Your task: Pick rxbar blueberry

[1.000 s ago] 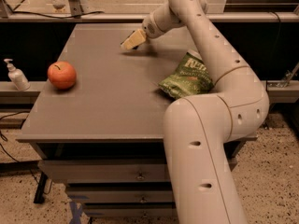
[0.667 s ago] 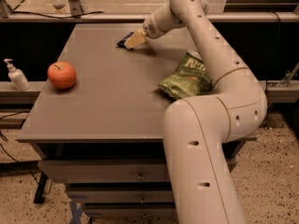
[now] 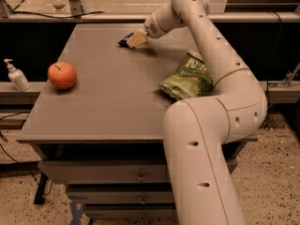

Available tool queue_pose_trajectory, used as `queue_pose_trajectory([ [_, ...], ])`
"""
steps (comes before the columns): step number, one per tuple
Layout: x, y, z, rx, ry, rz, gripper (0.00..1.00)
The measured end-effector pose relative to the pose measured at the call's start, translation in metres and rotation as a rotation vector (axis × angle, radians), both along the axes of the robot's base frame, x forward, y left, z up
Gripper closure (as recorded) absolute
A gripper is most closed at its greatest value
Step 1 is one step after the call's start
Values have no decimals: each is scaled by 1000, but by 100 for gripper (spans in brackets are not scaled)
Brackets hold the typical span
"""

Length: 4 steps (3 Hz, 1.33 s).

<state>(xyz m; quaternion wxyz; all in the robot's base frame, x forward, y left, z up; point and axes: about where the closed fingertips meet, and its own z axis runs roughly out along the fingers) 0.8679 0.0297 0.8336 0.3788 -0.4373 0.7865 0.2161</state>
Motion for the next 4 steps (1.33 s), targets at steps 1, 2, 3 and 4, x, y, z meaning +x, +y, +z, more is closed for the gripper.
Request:
queue_pose_trajectory([
  [1,-1,-3,25,15,-24,-21,100],
  [2,-6,-4,53,30,-40,-44,100],
  [3,-24,-1,67,75,-19,-20,100],
  [4,-47,-7,77,154,15,8,100],
])
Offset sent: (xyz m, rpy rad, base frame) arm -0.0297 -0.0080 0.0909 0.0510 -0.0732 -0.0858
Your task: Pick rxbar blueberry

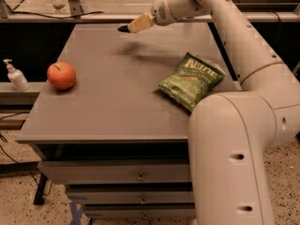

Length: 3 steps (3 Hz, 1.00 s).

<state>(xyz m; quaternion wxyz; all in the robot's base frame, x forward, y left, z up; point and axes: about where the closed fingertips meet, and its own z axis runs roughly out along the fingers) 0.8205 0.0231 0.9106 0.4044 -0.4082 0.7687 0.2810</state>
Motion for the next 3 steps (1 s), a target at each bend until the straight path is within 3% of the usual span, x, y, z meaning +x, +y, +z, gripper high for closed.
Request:
queue_pose_trajectory([
  [3,-82,-30,44,173,-1,167,100],
])
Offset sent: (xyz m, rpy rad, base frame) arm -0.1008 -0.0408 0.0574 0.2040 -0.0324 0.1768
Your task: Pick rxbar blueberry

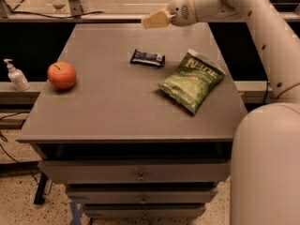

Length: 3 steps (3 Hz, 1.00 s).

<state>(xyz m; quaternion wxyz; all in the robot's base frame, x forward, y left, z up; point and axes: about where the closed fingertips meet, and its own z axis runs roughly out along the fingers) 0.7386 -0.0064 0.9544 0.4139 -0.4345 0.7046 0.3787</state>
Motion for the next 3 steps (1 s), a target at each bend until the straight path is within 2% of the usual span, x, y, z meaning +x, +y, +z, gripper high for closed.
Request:
queue_pose_trajectory([
  [1,-12,-5,2,9,9,32,100],
  [2,-13,-3,-7,-93,32,7,82],
  [3,-8,-10,-35,-276,63,-34,58],
])
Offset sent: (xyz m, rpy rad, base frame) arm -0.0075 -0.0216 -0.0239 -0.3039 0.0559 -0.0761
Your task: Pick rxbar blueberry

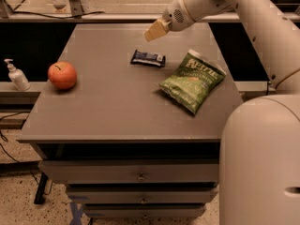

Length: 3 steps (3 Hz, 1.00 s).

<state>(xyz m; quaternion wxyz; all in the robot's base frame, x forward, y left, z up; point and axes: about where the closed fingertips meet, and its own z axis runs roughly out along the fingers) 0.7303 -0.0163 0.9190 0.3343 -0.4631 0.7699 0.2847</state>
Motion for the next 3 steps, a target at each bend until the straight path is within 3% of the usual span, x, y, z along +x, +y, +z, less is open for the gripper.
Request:
queue_pose_trajectory([
  [1,3,-8,-22,-123,24,-19,36],
  [2,4,-11,-36,-189,44,-21,12],
  [3,3,-6,-47,-212,62,-9,0],
])
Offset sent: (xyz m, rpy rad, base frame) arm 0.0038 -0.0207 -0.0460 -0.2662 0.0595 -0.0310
